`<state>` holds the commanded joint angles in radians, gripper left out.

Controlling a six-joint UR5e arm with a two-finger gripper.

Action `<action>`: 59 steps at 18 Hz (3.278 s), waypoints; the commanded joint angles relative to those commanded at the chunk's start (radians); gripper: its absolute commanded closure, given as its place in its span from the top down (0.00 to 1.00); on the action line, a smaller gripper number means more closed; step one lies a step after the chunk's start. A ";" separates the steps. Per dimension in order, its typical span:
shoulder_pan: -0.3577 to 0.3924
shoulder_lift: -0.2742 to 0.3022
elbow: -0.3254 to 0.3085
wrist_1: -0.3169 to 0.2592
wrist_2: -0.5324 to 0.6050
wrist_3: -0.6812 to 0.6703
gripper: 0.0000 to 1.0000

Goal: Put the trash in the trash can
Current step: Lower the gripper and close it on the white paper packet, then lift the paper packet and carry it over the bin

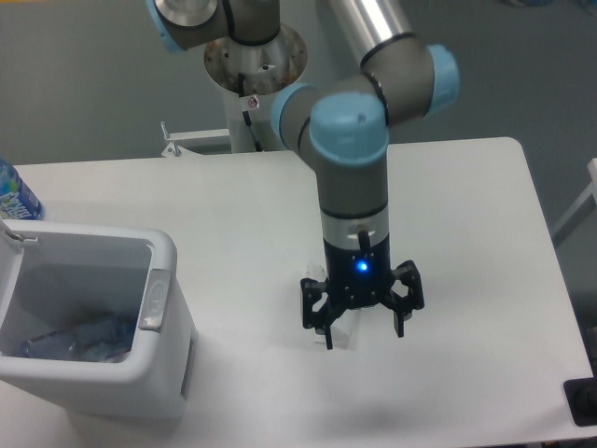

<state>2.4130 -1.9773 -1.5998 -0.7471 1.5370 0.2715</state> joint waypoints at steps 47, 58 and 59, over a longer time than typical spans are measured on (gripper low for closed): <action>-0.045 -0.002 0.110 0.011 0.040 -0.243 0.00; -0.009 0.034 0.380 0.021 -0.300 -0.417 0.00; -0.015 0.047 0.371 0.021 -0.349 -0.417 0.00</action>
<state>2.3977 -1.9299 -1.2286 -0.7256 1.1878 -0.1457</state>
